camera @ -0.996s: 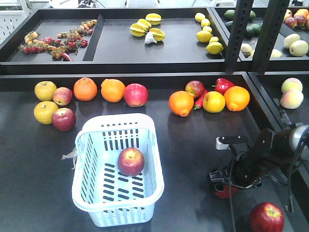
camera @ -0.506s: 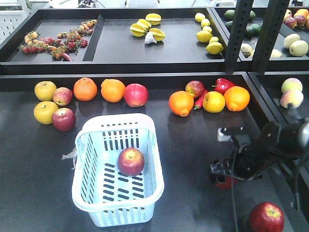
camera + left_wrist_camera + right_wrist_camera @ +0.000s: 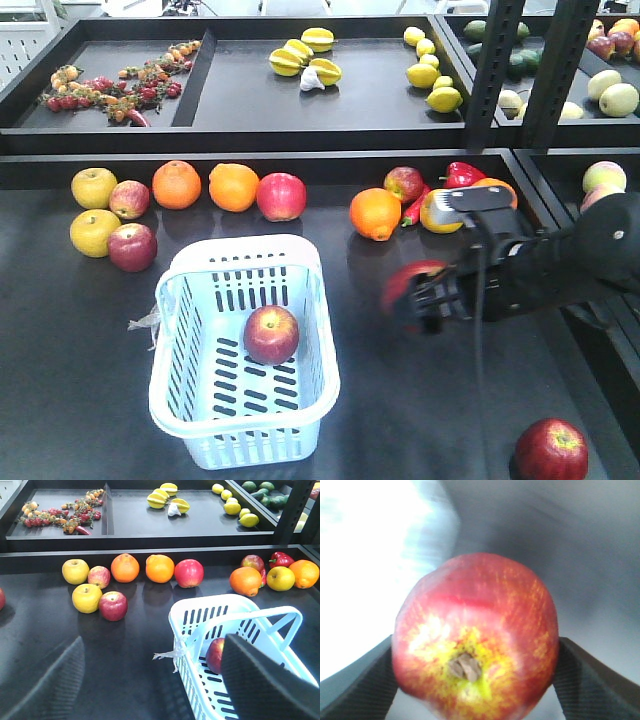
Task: Pick three apples into basket with both arms
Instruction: 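Lift the second red apple into the basket and release it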
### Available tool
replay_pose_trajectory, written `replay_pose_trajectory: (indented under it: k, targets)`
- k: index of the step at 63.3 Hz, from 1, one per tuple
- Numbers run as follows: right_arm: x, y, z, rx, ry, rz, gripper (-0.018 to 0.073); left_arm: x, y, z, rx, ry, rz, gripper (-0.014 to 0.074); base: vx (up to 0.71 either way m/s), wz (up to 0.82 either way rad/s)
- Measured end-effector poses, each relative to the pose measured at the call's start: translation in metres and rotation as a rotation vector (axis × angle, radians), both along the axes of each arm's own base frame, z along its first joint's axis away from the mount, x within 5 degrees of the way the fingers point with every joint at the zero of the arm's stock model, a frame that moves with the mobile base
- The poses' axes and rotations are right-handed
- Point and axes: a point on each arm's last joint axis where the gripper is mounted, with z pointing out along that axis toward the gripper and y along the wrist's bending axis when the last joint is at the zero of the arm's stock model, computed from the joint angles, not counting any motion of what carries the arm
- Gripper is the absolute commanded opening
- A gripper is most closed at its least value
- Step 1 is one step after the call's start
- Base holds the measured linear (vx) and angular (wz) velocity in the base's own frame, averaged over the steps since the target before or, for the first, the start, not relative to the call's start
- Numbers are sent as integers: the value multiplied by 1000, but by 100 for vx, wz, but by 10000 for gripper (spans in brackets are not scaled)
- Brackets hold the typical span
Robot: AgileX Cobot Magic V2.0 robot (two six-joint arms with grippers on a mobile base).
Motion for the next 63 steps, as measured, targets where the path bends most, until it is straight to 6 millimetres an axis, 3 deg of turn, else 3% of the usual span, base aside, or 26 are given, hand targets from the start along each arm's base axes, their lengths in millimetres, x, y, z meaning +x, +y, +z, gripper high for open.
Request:
replay_pose_trajectory:
  k: [10,22,37,50,63]
  targets:
    - [-22,39,10,27,-46,131,246,0,0,0,0,0,0,533,0,0]
    - [-33,75,14,81,-145,171,246,0,0,0,0,0,0,533,0,0]
    - [-36,111,-8,92,-184,178,261,0,0,0,0,0,0,533,0,0]
    - [-34,120,-32,56,-140,186,377,0,0,0,-1,0,0,533,0,0]
    - [-31,120,-34,56,-156,169,569,0,0,0,-1,0,0,533,0,0]
